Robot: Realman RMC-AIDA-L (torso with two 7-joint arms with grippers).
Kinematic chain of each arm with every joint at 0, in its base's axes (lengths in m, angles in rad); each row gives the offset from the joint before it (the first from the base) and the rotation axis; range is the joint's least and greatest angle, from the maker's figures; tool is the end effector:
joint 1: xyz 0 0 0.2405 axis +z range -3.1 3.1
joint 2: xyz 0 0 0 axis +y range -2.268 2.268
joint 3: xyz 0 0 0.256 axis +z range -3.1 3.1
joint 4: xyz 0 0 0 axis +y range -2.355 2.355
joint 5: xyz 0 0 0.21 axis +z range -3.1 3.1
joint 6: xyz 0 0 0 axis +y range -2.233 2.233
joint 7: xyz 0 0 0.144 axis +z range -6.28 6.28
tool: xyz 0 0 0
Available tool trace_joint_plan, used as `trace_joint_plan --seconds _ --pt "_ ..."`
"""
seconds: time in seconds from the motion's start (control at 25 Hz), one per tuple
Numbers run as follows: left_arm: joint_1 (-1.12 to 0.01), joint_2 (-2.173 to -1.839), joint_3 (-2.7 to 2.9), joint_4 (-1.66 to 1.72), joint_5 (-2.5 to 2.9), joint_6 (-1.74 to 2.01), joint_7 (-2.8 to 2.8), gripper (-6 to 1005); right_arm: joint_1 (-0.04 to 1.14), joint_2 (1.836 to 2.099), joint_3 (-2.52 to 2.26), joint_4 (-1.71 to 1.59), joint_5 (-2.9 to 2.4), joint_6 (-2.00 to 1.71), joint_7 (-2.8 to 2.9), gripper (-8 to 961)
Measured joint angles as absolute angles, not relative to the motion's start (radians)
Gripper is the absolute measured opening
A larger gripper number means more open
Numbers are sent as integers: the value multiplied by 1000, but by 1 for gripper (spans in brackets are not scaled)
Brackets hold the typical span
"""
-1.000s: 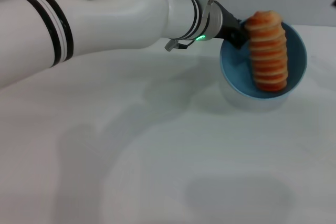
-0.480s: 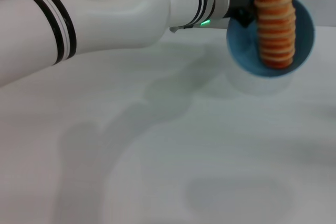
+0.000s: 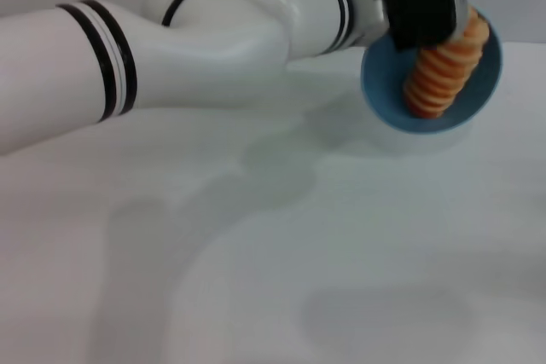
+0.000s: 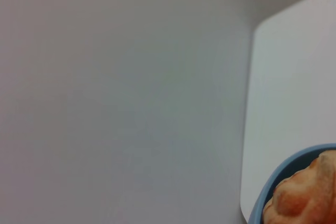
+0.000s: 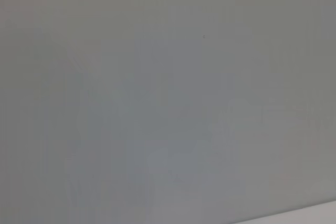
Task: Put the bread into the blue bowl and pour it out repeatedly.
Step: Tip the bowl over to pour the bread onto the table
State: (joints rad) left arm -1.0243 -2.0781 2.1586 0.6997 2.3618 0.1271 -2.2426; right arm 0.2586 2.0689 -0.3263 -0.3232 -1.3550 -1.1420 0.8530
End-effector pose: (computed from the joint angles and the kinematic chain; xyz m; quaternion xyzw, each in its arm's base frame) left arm -0.0612 0.4348 -0.1337 -0.9101 0.2014 0.0302 0.3607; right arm 0.4172 0.2729 0.0576 -0.6558 0.3776 0.2982 0.5817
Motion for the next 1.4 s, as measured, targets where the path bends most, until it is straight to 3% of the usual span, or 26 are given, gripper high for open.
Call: trace_joint_plan --seconds 1.12,1.4 --pt "-947 -2078 2198 769 2638 5 -2222 -1 304 2069 -325 -304 -1338 -1134 860 715" --pt "-918 -2078 2084 771 2543 -8 -2433 -2 327 2064 -377 -285 -1389 -1107 1101 716"
